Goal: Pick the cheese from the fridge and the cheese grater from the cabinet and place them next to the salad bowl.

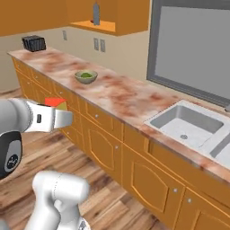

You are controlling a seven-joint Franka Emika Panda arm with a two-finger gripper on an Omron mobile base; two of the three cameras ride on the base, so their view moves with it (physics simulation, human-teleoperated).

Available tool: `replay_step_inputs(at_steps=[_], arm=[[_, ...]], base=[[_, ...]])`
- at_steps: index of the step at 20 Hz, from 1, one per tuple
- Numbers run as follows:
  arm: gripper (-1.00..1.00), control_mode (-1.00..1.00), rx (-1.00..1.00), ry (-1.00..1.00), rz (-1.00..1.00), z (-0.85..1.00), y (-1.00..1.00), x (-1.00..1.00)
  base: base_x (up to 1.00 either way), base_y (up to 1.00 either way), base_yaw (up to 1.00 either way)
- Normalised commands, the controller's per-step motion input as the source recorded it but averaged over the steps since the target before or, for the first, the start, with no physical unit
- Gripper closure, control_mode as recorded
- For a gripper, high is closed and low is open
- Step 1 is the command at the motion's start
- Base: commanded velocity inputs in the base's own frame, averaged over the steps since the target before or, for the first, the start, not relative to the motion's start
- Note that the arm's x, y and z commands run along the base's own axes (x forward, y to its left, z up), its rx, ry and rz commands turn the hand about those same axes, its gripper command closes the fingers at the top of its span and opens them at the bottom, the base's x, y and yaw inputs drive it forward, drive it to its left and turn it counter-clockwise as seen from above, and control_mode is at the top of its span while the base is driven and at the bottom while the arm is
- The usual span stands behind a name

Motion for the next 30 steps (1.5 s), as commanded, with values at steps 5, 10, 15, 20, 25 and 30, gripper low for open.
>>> replay_step_inputs(at_steps=[5, 10, 15, 20, 25, 30], arm=[[1.00, 1.00, 0.00, 0.00, 0.00, 0.00, 0.00, 0.00], [1.00, 1.00, 0.00, 0.00, 0.00, 0.00, 0.00, 0.00], [1.00, 1.00, 0.00, 0.00, 0.00, 0.00, 0.00, 0.00], [1.00, 1.00, 0.00, 0.00, 0.00, 0.00, 0.00, 0.00], [1.00, 1.00, 0.00, 0.00, 0.00, 0.00, 0.00, 0.00], [1.00, 1.00, 0.00, 0.00, 0.00, 0.00, 0.00, 0.00]], base=[[0.94, 0.33, 0.00], [1.00, 0.11, -0.01], [1.00, 0.57, -0.11], [1.00, 0.35, -0.18], [1.00, 0.44, -0.22], [0.87, 0.42, -0.25]])
